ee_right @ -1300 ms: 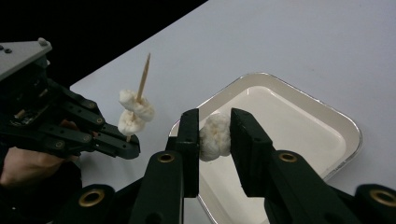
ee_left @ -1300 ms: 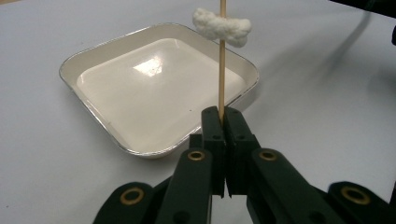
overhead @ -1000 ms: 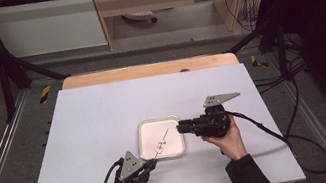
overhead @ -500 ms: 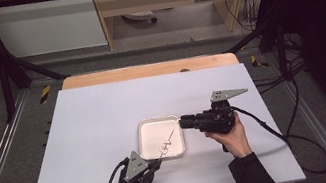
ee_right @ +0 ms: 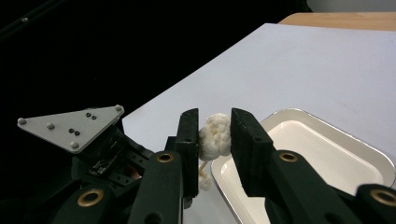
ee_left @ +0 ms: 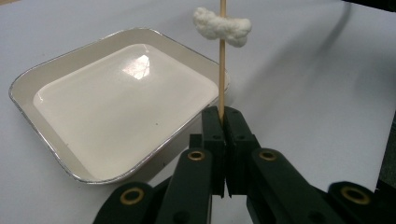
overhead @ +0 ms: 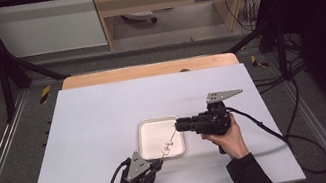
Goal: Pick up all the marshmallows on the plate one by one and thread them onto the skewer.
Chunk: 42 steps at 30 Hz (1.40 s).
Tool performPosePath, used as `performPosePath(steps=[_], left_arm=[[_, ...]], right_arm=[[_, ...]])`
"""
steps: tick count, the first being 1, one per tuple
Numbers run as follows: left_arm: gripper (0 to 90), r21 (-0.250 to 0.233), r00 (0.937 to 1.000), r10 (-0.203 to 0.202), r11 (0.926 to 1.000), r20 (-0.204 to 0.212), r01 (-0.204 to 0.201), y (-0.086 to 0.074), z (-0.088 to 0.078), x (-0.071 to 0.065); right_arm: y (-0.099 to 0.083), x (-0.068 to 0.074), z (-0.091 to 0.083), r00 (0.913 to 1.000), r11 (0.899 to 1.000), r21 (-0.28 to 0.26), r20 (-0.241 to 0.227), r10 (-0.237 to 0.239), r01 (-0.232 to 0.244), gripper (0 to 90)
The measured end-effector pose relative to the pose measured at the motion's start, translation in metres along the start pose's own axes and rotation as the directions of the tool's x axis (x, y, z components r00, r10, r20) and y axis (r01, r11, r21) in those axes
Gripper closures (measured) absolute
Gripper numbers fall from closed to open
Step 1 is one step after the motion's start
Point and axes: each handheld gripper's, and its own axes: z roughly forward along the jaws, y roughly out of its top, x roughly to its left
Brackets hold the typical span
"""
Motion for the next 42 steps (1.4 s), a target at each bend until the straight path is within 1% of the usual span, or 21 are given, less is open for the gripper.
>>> performPosePath(steps=[4, 11, 14, 20, 24, 27, 31, 34, 38, 42], left_arm=[[88.3, -0.005, 1.0, 0.003, 1.0, -0.002, -0.003, 0.0, 0.0, 0.0], [88.4, -0.012, 0.9999, 0.009, 0.9999, -0.014, -0.009, -0.002, -0.001, 0.0], [88.5, -0.02, 0.9999, 0.0, 0.9998, -0.015, 0.0, -0.003, -0.001, 0.0], [88.5, -0.036, 0.9993, -0.033, 0.9988, -0.017, 0.032, -0.003, 0.001, -0.001], [88.6, -0.054, 0.9976, -0.065, 0.9965, -0.023, 0.064, -0.004, 0.001, -0.002], [88.6, -0.055, 0.9973, -0.069, 0.9962, -0.024, 0.067, -0.004, 0.003, -0.003], [88.7, -0.053, 0.9975, -0.062, 0.9968, -0.034, 0.061, -0.005, 0.004, -0.006], [88.7, -0.051, 0.9971, -0.07, 0.9964, -0.029, 0.068, -0.004, 0.004, -0.006], [88.7, -0.061, 0.9963, -0.082, 0.9949, -0.024, 0.08, -0.003, 0.004, -0.006], [88.7, -0.062, 0.9955, -0.09, 0.9942, -0.028, 0.088, -0.002, 0.004, -0.007]], right_arm=[[-0.001, -0.001, 0.003, 1.0, 1.0, 0.009, 0.004, 0.005, -0.005, 73.4], [-0.004, -0.002, 0.008, 0.9998, 1.0, 0.023, -0.004, 0.018, -0.018, 74.1], [-0.006, -0.002, 0.01, 0.9997, 1.0, 0.021, -0.01, 0.021, -0.021, 74.9], [-0.011, -0.001, 0.014, 0.9998, 1.0, -0.016, -0.01, 0.017, -0.017, 76.6], [-0.017, -0.002, 0.015, 0.9999, 0.999, -0.049, -0.006, 0.014, -0.014, 77.3], [-0.02, -0.002, 0.017, 0.9998, 0.997, -0.071, -0.009, 0.02, -0.021, 77.5], [-0.024, -0.002, 0.021, 0.9996, 0.997, -0.078, -0.018, 0.022, -0.023, 77.7], [-0.026, -0.002, 0.023, 0.9996, 0.997, -0.081, -0.021, 0.017, -0.019, 77.9], [-0.028, -0.001, 0.024, 0.9996, 0.996, -0.09, -0.025, 0.011, -0.014, 78.2], [-0.03, 0.001, 0.025, 0.9994, 0.995, -0.101, -0.032, 0.012, -0.015, 78.3]])
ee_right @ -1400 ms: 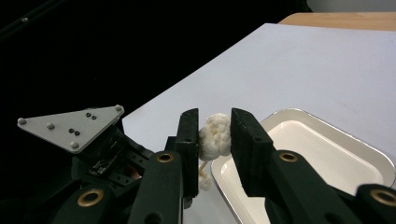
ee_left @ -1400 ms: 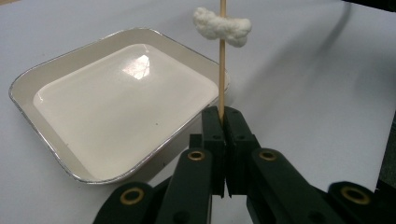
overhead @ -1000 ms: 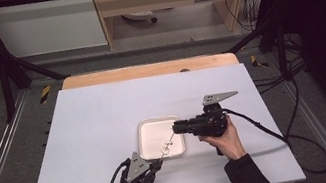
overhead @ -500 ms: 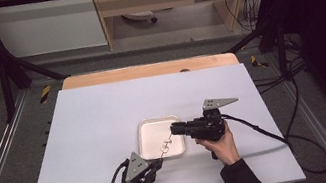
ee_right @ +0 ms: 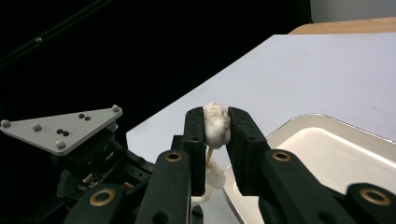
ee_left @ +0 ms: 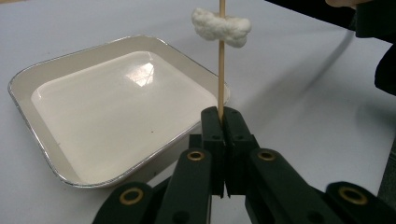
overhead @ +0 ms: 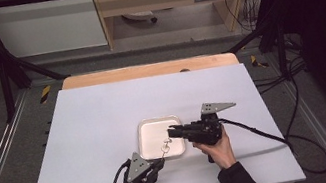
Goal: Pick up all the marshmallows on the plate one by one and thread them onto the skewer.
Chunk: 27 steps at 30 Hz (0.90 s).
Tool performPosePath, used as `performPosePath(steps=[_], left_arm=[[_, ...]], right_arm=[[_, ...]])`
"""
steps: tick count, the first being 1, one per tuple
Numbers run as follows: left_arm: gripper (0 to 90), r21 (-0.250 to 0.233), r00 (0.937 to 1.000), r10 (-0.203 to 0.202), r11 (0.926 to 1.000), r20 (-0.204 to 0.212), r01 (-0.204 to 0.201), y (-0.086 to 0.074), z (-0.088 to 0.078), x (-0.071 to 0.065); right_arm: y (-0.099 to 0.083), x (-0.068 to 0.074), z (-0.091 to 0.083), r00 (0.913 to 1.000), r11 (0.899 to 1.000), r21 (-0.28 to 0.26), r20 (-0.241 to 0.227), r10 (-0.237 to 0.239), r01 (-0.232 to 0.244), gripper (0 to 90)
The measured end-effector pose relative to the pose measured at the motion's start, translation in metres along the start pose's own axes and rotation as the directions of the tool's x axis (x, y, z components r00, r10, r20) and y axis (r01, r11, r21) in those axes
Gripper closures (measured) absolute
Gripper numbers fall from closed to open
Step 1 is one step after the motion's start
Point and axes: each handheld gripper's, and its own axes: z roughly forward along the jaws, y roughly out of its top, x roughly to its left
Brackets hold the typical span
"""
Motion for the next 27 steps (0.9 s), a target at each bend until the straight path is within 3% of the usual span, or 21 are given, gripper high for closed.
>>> performPosePath(steps=[9, 11, 13, 17, 20, 22, 27], left_arm=[[88.7, -0.009, 1.0, -0.008, 0.9999, 0.002, 0.008, 0.0, 0.001, 0.0], [88.6, -0.041, 0.9998, -0.019, 0.999, 0.009, 0.019, 0.003, -0.001, 0.0], [88.5, -0.027, 0.9999, -0.011, 0.9996, -0.006, 0.011, 0.007, -0.002, 0.0], [88.4, -0.027, 0.9997, -0.022, 0.9994, 0.013, 0.022, 0.004, -0.001, 0.002], [88.4, -0.014, 0.9999, -0.016, 0.9998, 0.006, 0.016, 0.004, 0.0, 0.003], [88.4, -0.02, 0.9997, -0.024, 0.9995, 0.006, 0.024, 0.004, -0.002, 0.005], [88.3, -0.015, 0.9995, -0.031, 0.9994, 0.004, 0.031, 0.006, -0.006, 0.011]], right_arm=[[-0.004, 0.0, 0.003, 1.0, 1.0, 0.011, -0.002, 0.004, -0.004, 78.4], [-0.007, -0.001, 0.007, 0.9997, 0.999, 0.05, -0.012, 0.019, -0.019, 78.3], [-0.015, -0.001, 0.013, 0.9999, 0.997, 0.08, -0.006, 0.009, -0.009, 78.2], [-0.014, -0.001, 0.013, 0.9998, 0.996, 0.084, -0.01, 0.016, -0.015, 75.9], [-0.012, 0.0, 0.011, 0.9997, 0.998, 0.058, 0.025, 0.002, -0.004, 58.0], [-0.009, 0.001, 0.006, 0.9986, 0.999, 0.046, 0.044, -0.03, 0.028, 51.0], [-0.005, 0.003, -0.004, 0.9855, 0.992, 0.068, 0.124, -0.116, 0.108, 33.1]])
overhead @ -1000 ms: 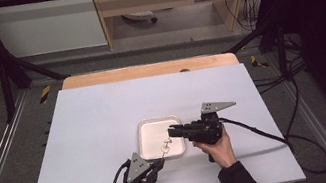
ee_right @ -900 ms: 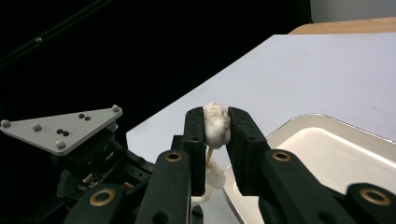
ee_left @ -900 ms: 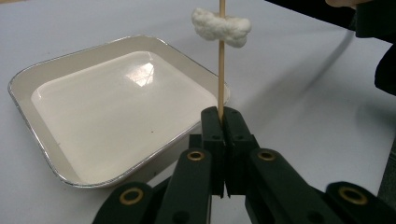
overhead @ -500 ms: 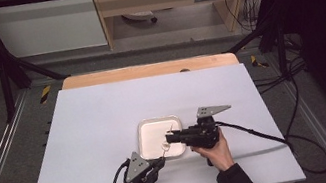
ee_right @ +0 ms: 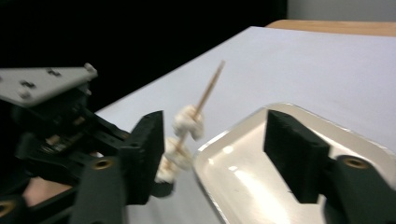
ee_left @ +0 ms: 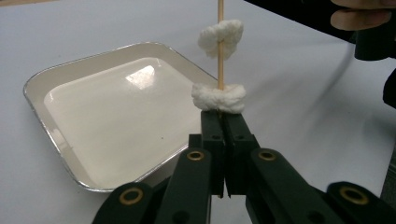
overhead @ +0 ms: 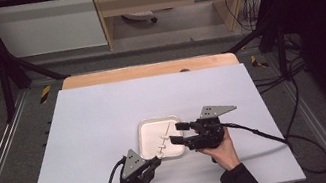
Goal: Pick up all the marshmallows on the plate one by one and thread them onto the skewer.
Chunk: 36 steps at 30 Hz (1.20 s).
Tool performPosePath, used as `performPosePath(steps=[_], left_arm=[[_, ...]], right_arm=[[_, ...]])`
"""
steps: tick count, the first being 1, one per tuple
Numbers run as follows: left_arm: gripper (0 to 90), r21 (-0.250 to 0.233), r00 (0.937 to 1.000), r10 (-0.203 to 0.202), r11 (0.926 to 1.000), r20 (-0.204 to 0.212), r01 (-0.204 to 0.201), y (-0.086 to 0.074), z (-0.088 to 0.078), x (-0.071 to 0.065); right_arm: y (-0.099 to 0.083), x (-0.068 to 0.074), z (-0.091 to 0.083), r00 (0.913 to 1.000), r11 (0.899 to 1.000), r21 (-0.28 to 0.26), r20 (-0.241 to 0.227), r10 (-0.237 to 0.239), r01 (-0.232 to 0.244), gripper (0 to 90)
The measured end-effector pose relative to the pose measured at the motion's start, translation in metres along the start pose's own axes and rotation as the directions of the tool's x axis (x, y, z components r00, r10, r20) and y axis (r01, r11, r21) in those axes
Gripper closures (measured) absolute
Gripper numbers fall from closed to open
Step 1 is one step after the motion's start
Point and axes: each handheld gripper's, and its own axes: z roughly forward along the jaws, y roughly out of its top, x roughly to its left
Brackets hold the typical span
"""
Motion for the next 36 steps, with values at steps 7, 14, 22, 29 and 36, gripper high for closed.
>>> performPosePath(steps=[7, 14, 22, 29, 36], left_arm=[[88.2, 0.018, 0.9999, -0.01, 0.9998, -0.009, 0.011, 0.002, -0.005, 0.008], [88.0, 0.027, 0.9999, -0.008, 0.9996, -0.015, 0.008, 0.006, -0.011, 0.013], [87.9, 0.048, 0.9992, 0.031, 0.9984, -0.024, -0.03, 0.021, -0.013, 0.014], [87.9, 0.087, 0.9983, 0.054, 0.9948, -0.022, -0.052, 0.03, -0.009, 0.016], [87.9, 0.13, 0.998, 0.061, 0.9899, -0.019, -0.058, 0.038, 0.0, 0.02]], right_arm=[[-0.013, -0.011, -0.007, 0.9888, 0.995, 0.07, 0.125, -0.082, 0.073, 10.9], [-0.031, -0.027, -0.021, 0.9818, 0.987, 0.155, 0.181, -0.056, 0.028, 1.3], [-0.044, -0.035, -0.043, 0.9676, 0.982, 0.186, 0.245, -0.063, 0.017, 0.6], [-0.055, -0.042, -0.062, 0.9494, 0.975, 0.22, 0.305, -0.075, 0.006, 0.5], [-0.062, -0.045, -0.073, 0.9397, 0.971, 0.24, 0.331, -0.084, 0.003, 0.4]])
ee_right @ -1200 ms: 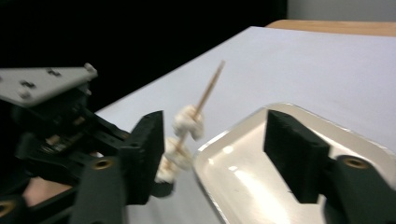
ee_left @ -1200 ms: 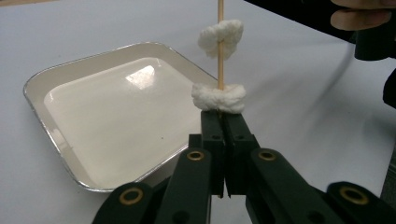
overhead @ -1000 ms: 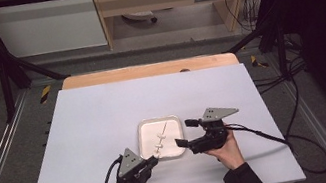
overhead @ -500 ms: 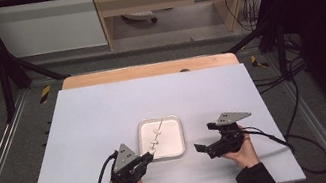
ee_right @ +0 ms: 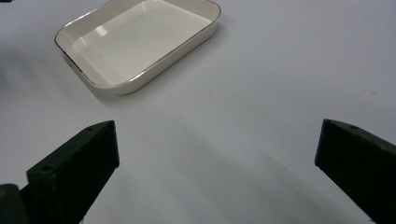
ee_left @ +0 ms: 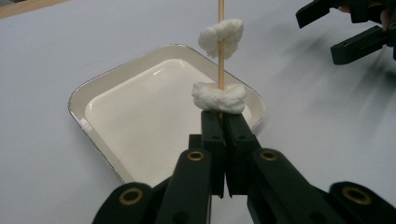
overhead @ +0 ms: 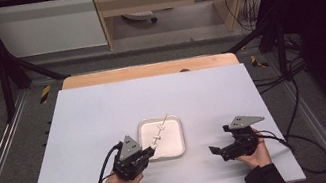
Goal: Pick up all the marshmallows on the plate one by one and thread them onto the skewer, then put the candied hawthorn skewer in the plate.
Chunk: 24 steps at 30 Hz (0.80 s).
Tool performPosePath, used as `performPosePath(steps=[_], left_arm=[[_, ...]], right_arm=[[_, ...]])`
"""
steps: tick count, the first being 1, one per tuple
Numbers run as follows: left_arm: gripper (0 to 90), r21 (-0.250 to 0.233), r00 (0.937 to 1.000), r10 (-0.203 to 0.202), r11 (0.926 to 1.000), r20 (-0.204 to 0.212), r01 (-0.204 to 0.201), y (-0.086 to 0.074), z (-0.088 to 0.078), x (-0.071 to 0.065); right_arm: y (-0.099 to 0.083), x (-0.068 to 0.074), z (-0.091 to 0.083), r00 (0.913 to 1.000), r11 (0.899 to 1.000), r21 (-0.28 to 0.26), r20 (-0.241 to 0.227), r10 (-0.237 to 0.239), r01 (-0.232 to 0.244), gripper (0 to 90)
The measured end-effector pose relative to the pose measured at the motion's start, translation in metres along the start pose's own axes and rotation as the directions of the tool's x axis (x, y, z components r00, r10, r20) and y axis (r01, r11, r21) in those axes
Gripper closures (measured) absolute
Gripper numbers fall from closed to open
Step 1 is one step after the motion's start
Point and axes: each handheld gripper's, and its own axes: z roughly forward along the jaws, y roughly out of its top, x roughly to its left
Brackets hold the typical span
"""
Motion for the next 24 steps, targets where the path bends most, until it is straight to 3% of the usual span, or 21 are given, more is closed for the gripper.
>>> performPosePath(steps=[15, 24], left_arm=[[87.9, 0.071, 0.9993, -0.026, 0.9971, -0.025, 0.028, 0.011, 0.02, 0.013], [87.9, 0.135, 0.9978, -0.031, 0.9901, -0.059, 0.038, 0.01, 0.035, 0.018]], right_arm=[[-0.003, -0.001, -0.002, 0.9999, 1.0, 0.02, 0.003, -0.015, 0.015, 0.3], [-0.003, -0.001, -0.001, 0.9998, 0.999, 0.028, -0.005, -0.017, 0.017, 0.3]])
